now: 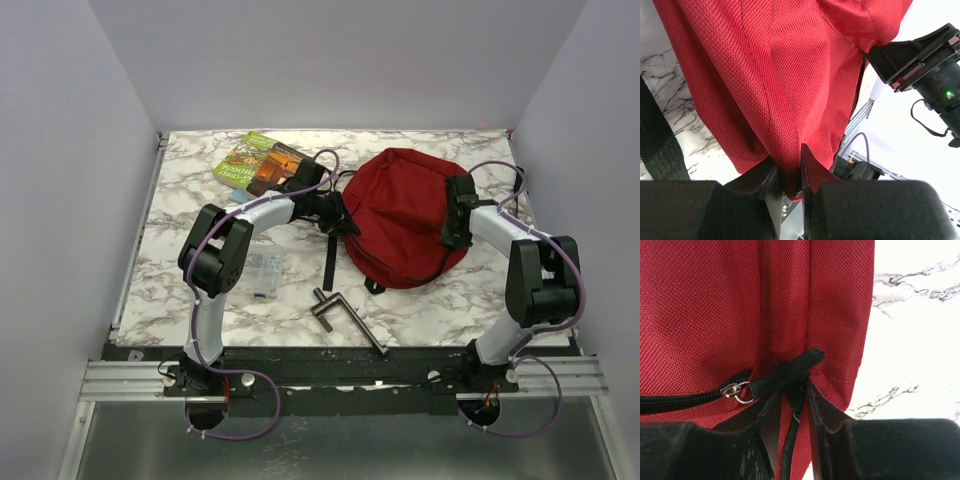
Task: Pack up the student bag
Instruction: Unzip the student bag at the center of the board.
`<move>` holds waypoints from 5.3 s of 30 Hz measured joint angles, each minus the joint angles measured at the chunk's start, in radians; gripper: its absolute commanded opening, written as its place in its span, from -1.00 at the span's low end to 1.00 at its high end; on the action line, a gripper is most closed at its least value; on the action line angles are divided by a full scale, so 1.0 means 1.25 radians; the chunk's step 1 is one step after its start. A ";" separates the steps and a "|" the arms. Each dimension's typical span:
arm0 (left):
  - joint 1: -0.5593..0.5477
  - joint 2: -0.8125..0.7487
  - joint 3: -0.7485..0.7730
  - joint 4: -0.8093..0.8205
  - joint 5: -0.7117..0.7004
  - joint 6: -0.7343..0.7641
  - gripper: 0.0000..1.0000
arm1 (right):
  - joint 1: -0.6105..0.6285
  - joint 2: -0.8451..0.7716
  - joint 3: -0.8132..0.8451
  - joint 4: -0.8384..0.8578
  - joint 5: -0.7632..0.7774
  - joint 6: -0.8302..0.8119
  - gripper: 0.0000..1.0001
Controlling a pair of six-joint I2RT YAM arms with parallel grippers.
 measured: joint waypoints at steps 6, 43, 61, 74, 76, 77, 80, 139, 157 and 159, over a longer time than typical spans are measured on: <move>0.000 0.000 0.000 0.000 0.001 0.000 -0.50 | 0.000 0.011 0.006 0.002 0.001 -0.010 -0.99; -0.181 0.288 0.364 0.125 -0.085 -0.304 -0.15 | 0.000 -0.305 -0.188 0.031 -0.332 0.123 -0.99; -0.220 0.447 0.555 0.197 -0.092 -0.425 0.14 | 0.137 -0.392 -0.242 0.041 -0.561 0.173 -0.99; -0.139 0.023 0.182 0.104 0.017 -0.125 0.43 | 0.137 -0.406 -0.231 -0.035 -0.484 0.184 0.22; -0.127 -0.032 0.182 0.051 0.008 -0.042 0.40 | 0.131 -0.412 -0.215 -0.067 -0.435 0.199 0.38; -0.127 -0.061 0.181 0.019 0.000 0.005 0.40 | 0.124 -0.415 -0.208 -0.080 -0.411 0.211 0.41; -0.144 -0.110 0.172 -0.040 -0.029 0.097 0.39 | 0.087 -0.434 -0.199 -0.109 -0.363 0.249 0.56; -0.437 -0.189 -0.035 -0.006 -0.498 -0.109 0.08 | -0.067 -0.414 -0.350 0.052 -0.629 0.663 -0.99; -0.420 -0.147 -0.167 0.199 -0.354 -0.494 -0.03 | -0.067 -0.454 -0.383 0.082 -0.629 0.732 -0.99; -0.418 -0.142 -0.169 0.207 -0.359 -0.507 -0.11 | -0.067 -0.457 -0.383 0.082 -0.629 0.732 -0.99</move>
